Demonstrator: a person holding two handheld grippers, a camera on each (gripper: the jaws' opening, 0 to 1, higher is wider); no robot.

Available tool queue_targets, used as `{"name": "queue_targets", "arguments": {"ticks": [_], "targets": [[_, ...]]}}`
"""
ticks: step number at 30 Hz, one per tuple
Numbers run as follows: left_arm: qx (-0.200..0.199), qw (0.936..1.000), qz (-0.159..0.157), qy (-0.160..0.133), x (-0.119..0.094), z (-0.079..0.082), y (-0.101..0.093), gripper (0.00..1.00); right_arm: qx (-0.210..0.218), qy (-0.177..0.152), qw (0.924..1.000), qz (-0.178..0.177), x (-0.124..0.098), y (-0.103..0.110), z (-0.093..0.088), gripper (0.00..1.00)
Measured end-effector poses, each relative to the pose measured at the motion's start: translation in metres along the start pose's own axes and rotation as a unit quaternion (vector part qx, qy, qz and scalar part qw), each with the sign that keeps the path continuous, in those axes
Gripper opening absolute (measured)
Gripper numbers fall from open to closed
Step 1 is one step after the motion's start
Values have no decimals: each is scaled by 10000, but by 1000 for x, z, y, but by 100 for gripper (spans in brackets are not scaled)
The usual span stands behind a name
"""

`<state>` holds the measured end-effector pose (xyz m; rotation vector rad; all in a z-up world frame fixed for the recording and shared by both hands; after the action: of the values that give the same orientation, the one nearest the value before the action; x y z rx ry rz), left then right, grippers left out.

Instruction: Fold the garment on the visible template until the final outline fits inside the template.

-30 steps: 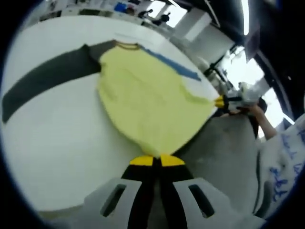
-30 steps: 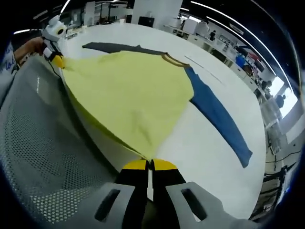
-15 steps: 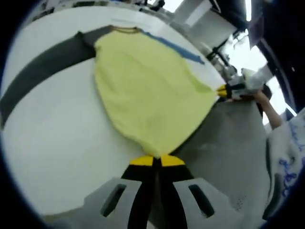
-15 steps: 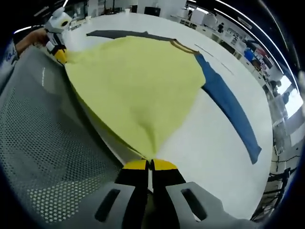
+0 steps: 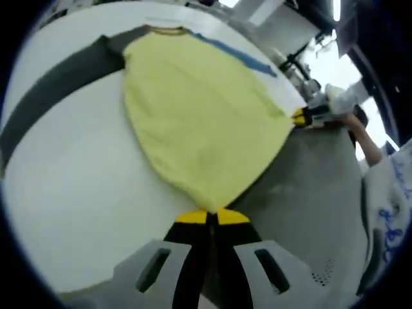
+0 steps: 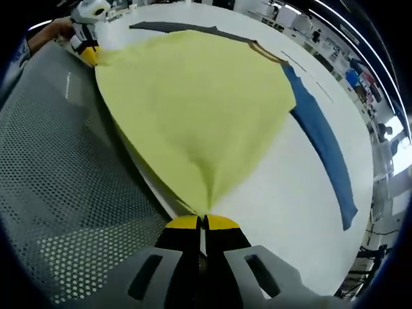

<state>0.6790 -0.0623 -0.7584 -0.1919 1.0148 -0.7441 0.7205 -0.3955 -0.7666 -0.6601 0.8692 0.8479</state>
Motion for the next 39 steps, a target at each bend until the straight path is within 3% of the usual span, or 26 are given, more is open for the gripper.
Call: {"name": "queue_targets", "arguments": {"ticks": [26, 39], "targets": [[3, 9998, 91, 174, 10, -7, 5, 0, 7, 374, 9985, 394, 4, 1, -2, 3], [53, 9998, 80, 185, 10, -8, 4, 0, 85, 365, 9984, 423, 5, 2, -3, 3]]}}
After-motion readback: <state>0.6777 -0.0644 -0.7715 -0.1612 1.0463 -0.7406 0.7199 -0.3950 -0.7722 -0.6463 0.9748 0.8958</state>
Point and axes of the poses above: the point that each gripper's makers call its tool centre point, and the gripper's own axes: x roughly forward along the fingers, y roughly to its left, z roughly out of its top, the point moved 1 cm from there along -x, roughly backward along the fingers, and after that the axes turned 9 degrees about -y, right-handed, at the moved point
